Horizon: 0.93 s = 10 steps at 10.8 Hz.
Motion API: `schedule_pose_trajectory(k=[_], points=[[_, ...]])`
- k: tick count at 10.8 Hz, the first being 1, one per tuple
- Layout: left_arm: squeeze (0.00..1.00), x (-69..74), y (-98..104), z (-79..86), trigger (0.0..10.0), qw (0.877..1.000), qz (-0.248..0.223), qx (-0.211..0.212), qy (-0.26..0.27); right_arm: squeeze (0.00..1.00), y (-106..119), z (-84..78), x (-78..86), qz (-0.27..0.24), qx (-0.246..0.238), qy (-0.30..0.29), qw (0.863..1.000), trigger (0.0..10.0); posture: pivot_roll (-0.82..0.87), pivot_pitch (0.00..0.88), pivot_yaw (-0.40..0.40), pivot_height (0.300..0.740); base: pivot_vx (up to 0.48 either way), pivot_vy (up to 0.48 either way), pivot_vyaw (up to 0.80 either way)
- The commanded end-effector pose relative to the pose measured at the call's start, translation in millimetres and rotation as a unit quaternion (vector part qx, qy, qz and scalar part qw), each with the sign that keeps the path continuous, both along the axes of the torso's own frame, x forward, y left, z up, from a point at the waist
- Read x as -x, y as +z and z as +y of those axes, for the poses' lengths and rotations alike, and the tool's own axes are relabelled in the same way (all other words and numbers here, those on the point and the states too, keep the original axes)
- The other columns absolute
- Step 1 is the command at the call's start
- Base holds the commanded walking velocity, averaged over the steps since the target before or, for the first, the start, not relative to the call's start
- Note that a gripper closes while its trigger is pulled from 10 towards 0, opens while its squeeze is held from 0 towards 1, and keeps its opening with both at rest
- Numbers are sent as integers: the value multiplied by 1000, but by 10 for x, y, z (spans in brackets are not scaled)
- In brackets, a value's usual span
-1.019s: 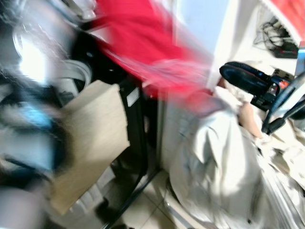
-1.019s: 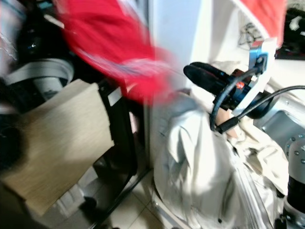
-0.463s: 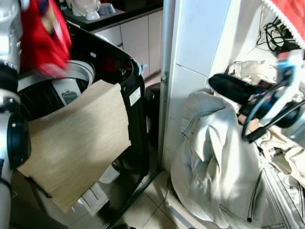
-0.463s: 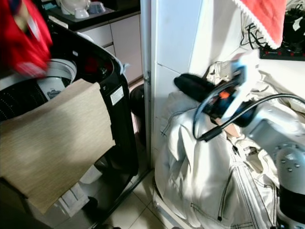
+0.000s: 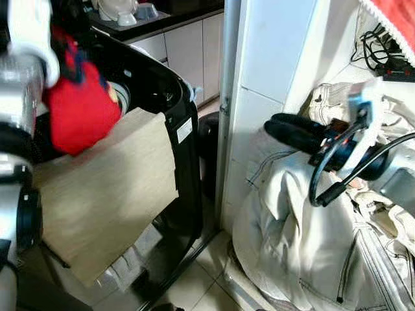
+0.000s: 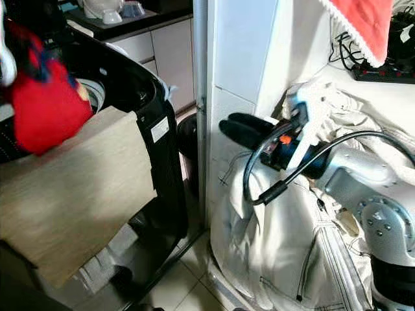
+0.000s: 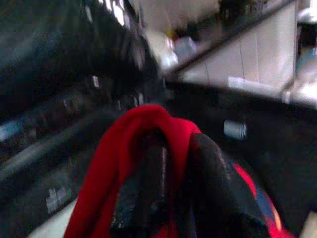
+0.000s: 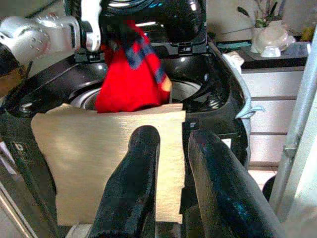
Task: Clothes washing
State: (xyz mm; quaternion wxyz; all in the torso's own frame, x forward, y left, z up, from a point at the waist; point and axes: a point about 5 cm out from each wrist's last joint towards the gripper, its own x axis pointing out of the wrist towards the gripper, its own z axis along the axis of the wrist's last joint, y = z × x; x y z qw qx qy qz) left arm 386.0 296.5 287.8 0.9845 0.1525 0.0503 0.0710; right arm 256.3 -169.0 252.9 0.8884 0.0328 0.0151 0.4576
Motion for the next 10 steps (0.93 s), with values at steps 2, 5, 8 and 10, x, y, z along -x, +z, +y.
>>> schedule_pose_trajectory(k=[2, 5, 8, 10], points=[[1000, 68, -83, 122, 10000, 999, 32, -5, 7, 0, -3, 17, 8, -4, 19, 5, 1000, 10000, -189, 0, 52, 740, 0, 0, 0], [1000, 179, -247, 290, 10000, 996, 78, -44, 29, 0, -31, -5, -1, -1, 33, -3, 999, 10000, -194, 0, 57, 740, 0, 0, 0], [1000, 227, -280, 333, 10000, 993, 90, -73, 27, 0, -77, -78, -22, 12, 45, -35, 998, 10000, -194, 0, 57, 740, 0, 0, 0], [0, 222, -302, 70, 10000, 993, 86, -9, -84, 0, -158, -244, -104, 32, 46, -129, 990, 10000, -192, 0, 55, 740, 0, 0, 0]])
